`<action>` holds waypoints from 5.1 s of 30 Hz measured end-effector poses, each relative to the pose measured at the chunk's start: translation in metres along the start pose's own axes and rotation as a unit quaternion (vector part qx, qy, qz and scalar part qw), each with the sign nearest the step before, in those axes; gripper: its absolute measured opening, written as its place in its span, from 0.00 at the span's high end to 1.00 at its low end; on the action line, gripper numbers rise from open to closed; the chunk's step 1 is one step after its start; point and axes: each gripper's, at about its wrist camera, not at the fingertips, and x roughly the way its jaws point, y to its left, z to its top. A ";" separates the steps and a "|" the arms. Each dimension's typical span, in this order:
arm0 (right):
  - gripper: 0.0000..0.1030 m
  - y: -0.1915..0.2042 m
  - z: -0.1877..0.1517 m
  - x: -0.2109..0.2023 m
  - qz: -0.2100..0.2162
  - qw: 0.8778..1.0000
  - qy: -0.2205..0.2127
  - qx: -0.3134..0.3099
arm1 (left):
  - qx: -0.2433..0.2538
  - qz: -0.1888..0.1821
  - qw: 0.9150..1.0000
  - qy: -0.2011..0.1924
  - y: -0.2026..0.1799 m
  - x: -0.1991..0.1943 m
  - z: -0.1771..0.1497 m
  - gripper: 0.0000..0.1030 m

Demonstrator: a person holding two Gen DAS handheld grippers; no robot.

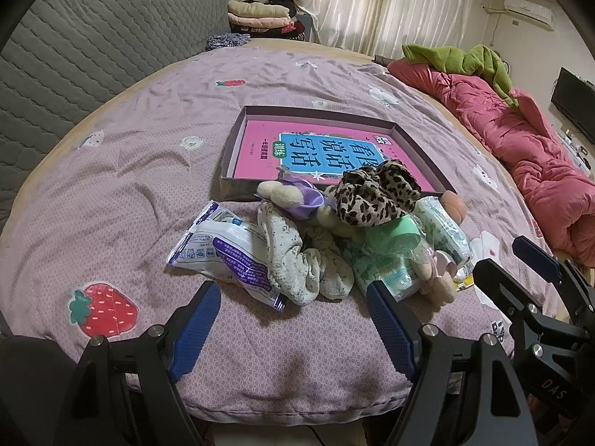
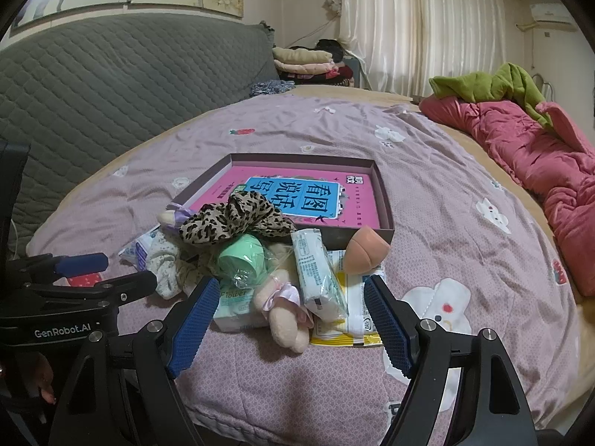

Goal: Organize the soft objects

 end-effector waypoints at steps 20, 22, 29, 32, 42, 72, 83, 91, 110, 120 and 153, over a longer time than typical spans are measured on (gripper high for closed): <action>0.21 -0.011 0.003 -0.001 0.000 1.000 -0.005 0.021 | -0.011 -0.020 1.000 -0.012 0.012 0.000 0.007 0.22; 0.21 -0.014 0.003 0.000 0.002 1.000 -0.005 0.026 | -0.010 -0.018 1.000 -0.014 0.015 0.001 0.009 0.22; 0.21 -0.023 0.005 0.001 0.003 0.999 -0.006 0.043 | 0.012 -0.020 1.000 -0.021 0.026 0.011 0.022 0.24; 0.21 -0.026 0.006 0.003 0.004 0.999 -0.004 0.050 | 0.016 -0.031 0.999 -0.016 0.032 0.018 0.029 0.25; 0.21 -0.042 0.007 0.011 -0.003 0.997 0.002 0.076 | 0.010 -0.046 0.999 -0.001 0.046 0.029 0.037 0.28; 0.21 -0.055 0.005 0.025 -0.008 0.995 0.019 0.094 | -0.128 -0.101 0.981 0.101 0.110 0.093 0.038 0.32; 0.21 -0.097 0.011 0.062 -0.015 0.987 0.062 0.147 | -0.134 -0.153 0.974 0.101 0.099 0.106 0.046 0.63; 0.22 -0.105 0.020 0.096 0.020 0.982 0.079 0.168 | -0.130 -0.164 0.973 0.094 0.093 0.110 0.051 0.72; 0.60 -0.088 0.045 0.088 0.033 0.991 0.028 0.124 | -0.145 -0.152 0.977 0.034 0.111 0.084 0.061 0.77; 0.60 -0.081 0.053 0.080 0.038 0.993 0.010 0.108 | -0.123 -0.136 0.983 -0.007 0.115 0.048 0.064 0.77; 0.60 -0.074 0.075 0.068 0.048 0.995 -0.028 0.084 | -0.100 -0.128 0.981 -0.104 0.098 0.020 0.087 0.77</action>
